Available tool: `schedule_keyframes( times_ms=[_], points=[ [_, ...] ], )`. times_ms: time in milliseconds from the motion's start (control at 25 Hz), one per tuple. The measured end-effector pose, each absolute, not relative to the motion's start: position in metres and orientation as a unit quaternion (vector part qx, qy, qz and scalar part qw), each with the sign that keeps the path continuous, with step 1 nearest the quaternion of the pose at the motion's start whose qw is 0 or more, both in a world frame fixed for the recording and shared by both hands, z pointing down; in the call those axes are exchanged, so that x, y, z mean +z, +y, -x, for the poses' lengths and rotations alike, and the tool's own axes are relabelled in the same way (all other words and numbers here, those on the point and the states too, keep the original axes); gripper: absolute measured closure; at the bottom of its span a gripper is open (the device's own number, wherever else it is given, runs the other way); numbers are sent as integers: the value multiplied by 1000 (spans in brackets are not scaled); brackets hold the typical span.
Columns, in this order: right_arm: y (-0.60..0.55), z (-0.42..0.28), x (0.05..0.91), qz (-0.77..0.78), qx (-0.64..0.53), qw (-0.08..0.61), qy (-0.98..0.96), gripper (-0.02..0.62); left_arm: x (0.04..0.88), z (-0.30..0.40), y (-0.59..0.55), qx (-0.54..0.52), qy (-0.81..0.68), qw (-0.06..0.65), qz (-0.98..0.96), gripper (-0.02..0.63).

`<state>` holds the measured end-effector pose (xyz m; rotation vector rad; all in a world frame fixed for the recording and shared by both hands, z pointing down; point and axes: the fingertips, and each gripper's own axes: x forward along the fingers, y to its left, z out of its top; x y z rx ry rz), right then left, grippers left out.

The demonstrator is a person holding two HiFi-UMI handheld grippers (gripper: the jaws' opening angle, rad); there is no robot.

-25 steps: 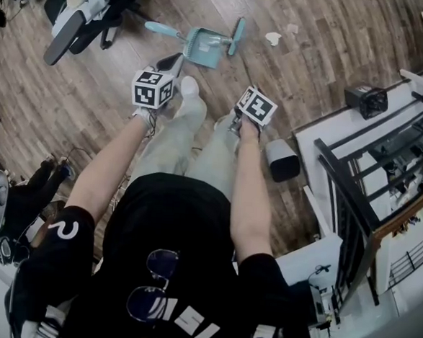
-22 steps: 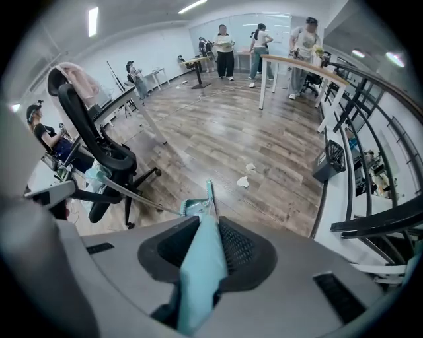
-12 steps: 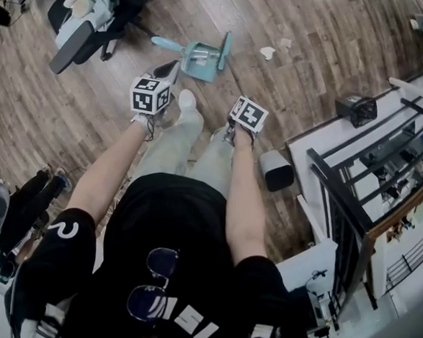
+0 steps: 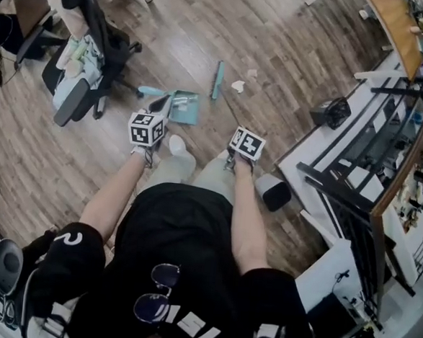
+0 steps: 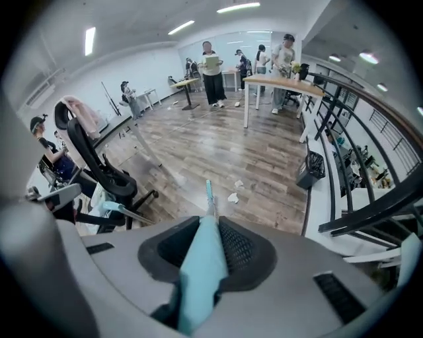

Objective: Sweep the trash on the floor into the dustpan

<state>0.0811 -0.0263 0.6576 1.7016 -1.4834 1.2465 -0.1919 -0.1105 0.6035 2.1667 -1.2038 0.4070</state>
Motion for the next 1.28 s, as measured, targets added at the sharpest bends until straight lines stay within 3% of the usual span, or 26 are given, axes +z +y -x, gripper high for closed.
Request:
schedule_keyframes(
  times_ms=[240, 760, 1280],
  points=[
    [-29, -93, 620, -656, 455, 223, -560, 512, 576, 178, -115, 151, -430, 285, -843, 609],
    [-53, -192, 614, -697, 449, 182, -528, 512, 558, 94, -148, 160, -378, 269, -871, 609],
    [-152, -336, 658, -671, 473, 210, -531, 512, 568, -65, -246, 166, -363, 289, -870, 609]
  ],
)
